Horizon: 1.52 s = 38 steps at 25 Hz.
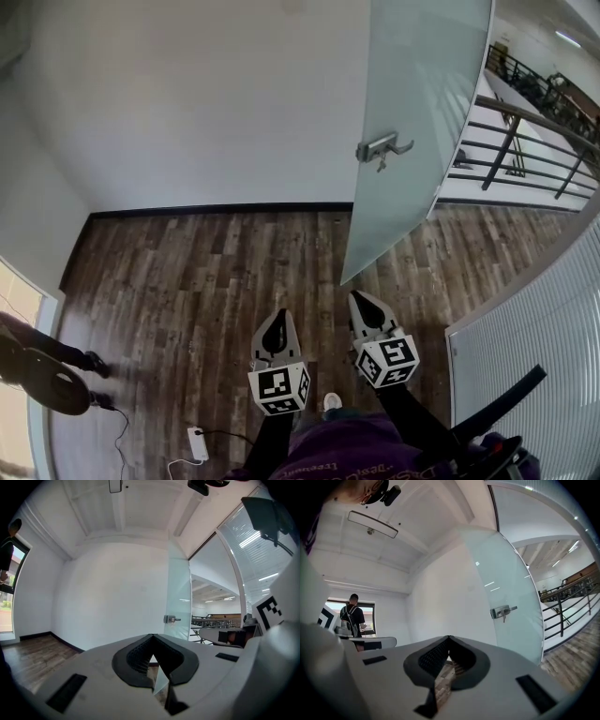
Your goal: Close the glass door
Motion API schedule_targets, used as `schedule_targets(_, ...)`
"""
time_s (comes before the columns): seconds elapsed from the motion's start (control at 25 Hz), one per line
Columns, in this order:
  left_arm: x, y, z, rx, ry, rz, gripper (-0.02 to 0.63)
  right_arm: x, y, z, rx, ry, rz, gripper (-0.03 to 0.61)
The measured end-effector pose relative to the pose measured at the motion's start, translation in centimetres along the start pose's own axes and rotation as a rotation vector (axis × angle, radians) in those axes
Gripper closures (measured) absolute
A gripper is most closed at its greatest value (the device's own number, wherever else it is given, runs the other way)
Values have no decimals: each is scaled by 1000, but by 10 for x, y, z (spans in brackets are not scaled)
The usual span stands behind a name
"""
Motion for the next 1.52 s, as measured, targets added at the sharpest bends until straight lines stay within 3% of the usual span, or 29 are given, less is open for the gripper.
schedule_targets(0.48,5,-56,-48,58,25,-14,614,4,-81,7,36,-1,-21,581)
schedule_targets(1.08,48,-181,-163,-3,-8,9,614,37,-247,-5,-18,-3,32,581)
schedule_targets(1.52,50,-229,-207,-59,13,-6,614,33,-307,-18,-63,-10,1,581)
Point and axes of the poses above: the fingertips, and each gripper's own axes: y backward along the fingers, z to its right, x out of its top, the point moved 7 cm from there along y, backward along the fingers, and after that the axes turned 5 degrees about -z, right-handed, at the moved point
